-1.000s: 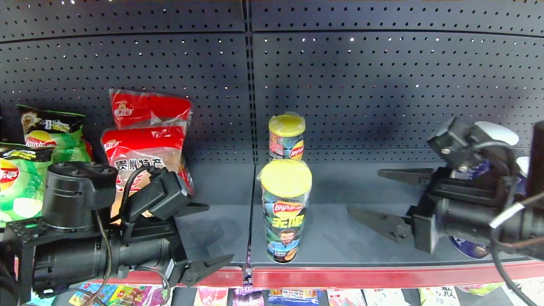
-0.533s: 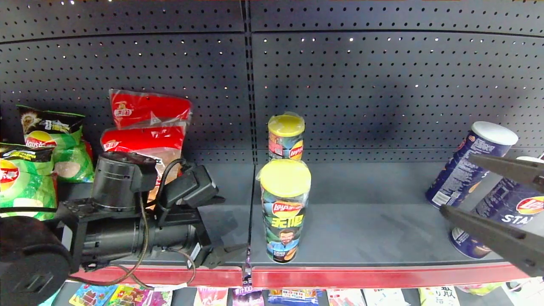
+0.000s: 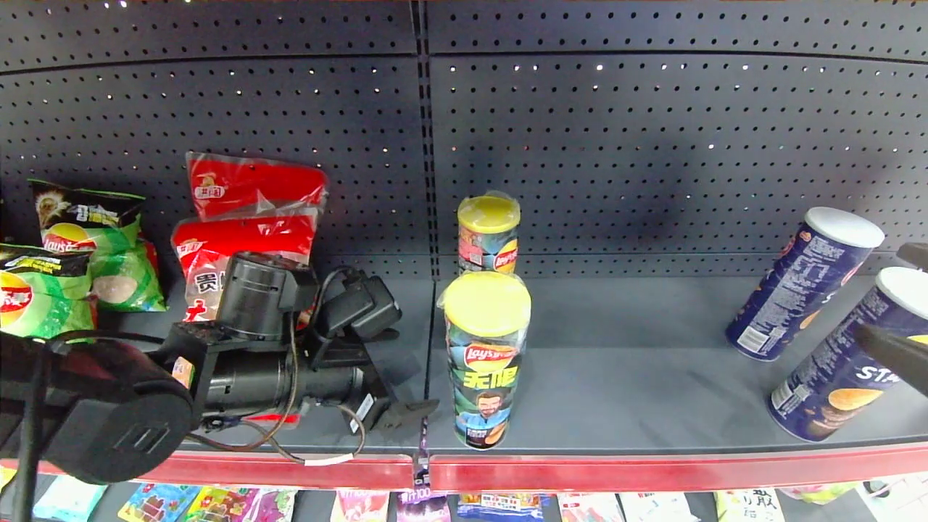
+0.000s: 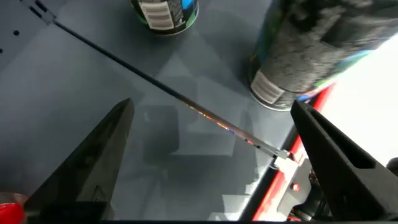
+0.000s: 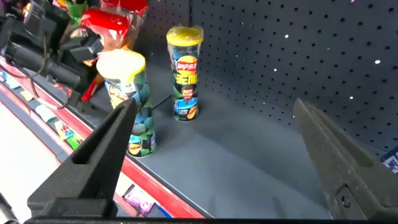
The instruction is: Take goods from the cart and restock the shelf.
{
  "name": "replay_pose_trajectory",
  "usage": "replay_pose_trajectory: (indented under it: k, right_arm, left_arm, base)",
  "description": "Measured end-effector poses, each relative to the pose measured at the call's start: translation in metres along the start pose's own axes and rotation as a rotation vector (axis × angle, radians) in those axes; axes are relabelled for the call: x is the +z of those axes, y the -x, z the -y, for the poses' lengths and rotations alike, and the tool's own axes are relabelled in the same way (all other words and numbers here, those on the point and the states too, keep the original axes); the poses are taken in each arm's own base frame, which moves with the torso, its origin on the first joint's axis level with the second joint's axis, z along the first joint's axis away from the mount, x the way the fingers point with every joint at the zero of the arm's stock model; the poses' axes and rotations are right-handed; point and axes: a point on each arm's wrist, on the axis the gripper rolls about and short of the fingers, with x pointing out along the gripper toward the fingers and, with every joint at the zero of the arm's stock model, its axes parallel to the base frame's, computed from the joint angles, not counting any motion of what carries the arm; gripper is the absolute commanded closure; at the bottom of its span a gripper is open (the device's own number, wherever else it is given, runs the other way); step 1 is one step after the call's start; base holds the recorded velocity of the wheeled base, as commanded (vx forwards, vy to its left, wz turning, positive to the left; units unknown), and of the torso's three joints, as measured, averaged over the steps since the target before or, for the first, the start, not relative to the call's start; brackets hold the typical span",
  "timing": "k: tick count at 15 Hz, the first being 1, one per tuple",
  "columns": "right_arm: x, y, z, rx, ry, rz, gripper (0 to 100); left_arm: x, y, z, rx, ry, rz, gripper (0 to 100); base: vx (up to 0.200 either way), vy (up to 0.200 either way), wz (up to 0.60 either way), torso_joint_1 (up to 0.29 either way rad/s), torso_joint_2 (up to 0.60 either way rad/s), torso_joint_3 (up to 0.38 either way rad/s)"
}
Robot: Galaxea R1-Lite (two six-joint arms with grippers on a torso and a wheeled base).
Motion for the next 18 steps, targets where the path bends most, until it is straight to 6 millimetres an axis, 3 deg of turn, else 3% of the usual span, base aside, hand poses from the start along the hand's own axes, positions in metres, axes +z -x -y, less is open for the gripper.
replay_pose_trajectory:
  k: [18]
  right_arm:
    - [0.000, -0.002, 0.001, -0.006, -0.023, -0.007, 0]
  left_arm:
    - [0.018, -0.028, -0.018, 0.014, -0.006, 0.037, 0]
  base:
    - [0.000, 0.000, 0.00, 0.000, 0.00, 0.000]
